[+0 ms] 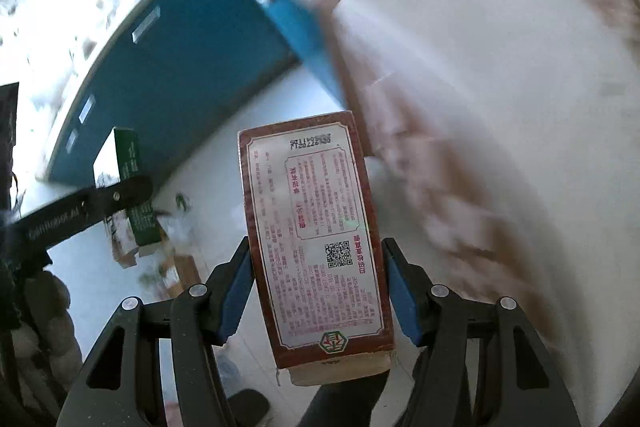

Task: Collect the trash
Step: 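Open the left tool over the bin while the right drops the card in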

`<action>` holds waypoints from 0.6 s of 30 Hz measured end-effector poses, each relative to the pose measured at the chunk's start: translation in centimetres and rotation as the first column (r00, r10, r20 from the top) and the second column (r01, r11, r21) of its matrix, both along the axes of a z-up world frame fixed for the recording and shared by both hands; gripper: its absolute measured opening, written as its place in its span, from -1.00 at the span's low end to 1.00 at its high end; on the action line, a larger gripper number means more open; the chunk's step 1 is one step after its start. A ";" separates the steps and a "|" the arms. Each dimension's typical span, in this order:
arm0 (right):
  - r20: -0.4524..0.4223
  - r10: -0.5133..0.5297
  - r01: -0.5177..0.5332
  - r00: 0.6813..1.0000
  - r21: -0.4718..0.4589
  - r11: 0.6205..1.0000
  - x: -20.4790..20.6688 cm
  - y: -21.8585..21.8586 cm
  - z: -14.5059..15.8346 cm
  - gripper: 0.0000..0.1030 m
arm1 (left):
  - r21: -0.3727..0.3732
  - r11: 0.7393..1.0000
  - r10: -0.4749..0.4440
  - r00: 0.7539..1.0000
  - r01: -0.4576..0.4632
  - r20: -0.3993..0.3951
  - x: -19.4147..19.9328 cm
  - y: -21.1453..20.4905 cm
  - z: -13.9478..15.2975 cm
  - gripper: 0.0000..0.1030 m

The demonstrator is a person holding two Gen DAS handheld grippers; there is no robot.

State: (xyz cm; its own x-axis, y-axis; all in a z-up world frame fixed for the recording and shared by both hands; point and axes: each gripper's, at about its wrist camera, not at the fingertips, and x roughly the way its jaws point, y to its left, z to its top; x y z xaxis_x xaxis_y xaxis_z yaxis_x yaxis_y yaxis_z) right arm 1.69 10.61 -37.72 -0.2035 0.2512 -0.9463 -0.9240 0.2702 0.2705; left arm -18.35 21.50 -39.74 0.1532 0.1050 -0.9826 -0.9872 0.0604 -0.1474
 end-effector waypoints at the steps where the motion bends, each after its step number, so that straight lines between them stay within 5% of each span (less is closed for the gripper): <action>1: 0.004 0.007 -0.007 1.000 -0.013 1.000 -0.9 0.9 -1.8 0.23 | -0.023 1.000 0.005 1.000 -0.005 0.012 -0.5 0.8 -2.1 0.29; 8: 0.047 0.047 -0.041 0.998 -0.126 0.991 -5.2 7.7 -18.1 0.23 | -0.202 0.979 0.029 0.992 -0.004 0.124 -2.2 5.7 -16.6 0.31; 11: 0.027 0.040 -0.035 0.999 -0.167 0.985 -5.6 10.0 -24.1 0.23 | -0.227 0.974 0.048 0.990 -0.017 0.132 -3.1 6.8 -19.8 0.32; 14: 0.014 0.058 -0.054 0.998 -0.181 0.982 -6.2 12.0 -27.7 0.24 | -0.224 0.974 0.070 0.989 -0.040 0.128 -3.8 7.3 -22.2 0.92; 18: 0.000 0.079 -0.078 0.997 -0.193 0.978 -6.5 13.1 -30.6 0.41 | -0.196 0.978 0.086 0.991 -0.066 0.097 -4.6 6.6 -23.1 0.95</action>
